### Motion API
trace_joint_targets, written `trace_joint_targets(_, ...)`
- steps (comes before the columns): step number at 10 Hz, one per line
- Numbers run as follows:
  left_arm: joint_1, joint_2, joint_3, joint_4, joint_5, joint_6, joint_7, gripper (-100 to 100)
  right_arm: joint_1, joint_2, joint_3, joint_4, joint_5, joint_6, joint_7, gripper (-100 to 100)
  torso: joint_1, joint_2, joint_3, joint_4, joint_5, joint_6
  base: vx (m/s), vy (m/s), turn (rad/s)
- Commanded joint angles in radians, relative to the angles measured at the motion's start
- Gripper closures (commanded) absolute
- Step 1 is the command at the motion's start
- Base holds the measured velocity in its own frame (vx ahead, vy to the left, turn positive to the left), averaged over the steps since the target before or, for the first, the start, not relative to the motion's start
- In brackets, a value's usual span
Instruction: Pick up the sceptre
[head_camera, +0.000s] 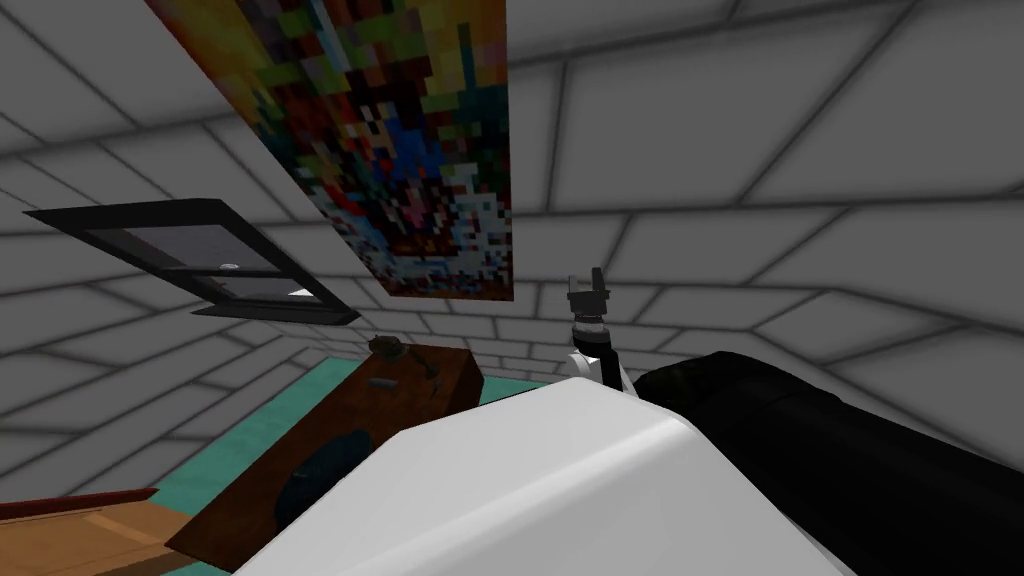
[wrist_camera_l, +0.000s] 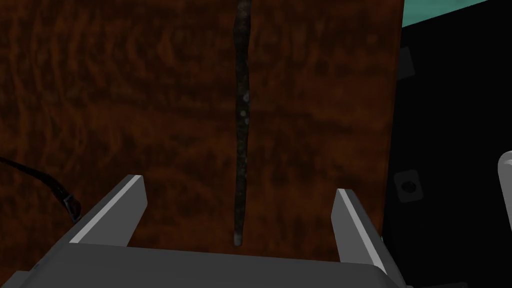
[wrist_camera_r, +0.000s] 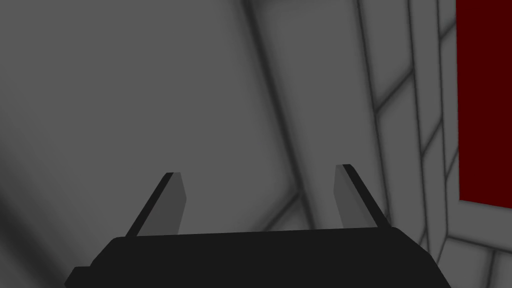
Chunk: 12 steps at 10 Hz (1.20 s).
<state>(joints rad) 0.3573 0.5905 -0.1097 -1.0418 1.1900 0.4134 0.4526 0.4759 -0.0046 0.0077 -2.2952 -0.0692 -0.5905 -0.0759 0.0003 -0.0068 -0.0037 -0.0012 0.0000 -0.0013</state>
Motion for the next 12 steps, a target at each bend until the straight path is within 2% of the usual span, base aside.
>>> trace_joint_targets(1,-0.012,0.015,0.006,0.043,0.039,0.044,0.023,-100,0.0,0.0,0.0,0.0,0.0,0.0,0.0,0,0.0,0.0,0.0,0.0,0.0,0.0,0.089,-0.001,-0.272)
trace_joint_targets(6,-0.044,0.047,0.012,0.131,0.103,0.131,0.082,-100,0.0,0.0,0.0,0.0,0.0,0.0,0.0,0,-0.003,-0.001,-0.001,0.0,-0.001,-0.001,0.083,-0.016,-0.224)
trace_joint_targets(7,-0.043,0.042,0.012,0.124,0.097,0.118,0.07,-100,0.0,0.0,0.0,0.0,0.0,0.0,0.0,0,-0.002,-0.001,-0.001,0.0,0.0,0.0,0.035,-0.003,-0.039)
trace_joint_targets(8,-0.045,0.042,0.012,0.127,0.098,0.122,0.072,0,0.0,0.0,0.0,0.0,0.0,0.0,0.0,0,-0.002,0.001,0.001,0.0,0.0,-0.001,0.007,0.0,0.008)
trace_joint_targets(9,-0.056,0.013,0.015,0.144,0.078,0.108,0.065,-100,0.0,0.0,0.0,0.0,0.0,0.0,0.0,0,-0.002,0.003,0.002,0.0,0.0,-0.001,0.011,0.029,0.016)
trace_joint_targets(12,-0.078,-0.044,0.021,0.18,0.039,0.079,0.05,-100,0.0,0.0,0.0,0.0,0.0,0.0,0.0,0,0.003,0.004,0.002,0.001,0.001,-0.001,0.014,0.068,0.016)
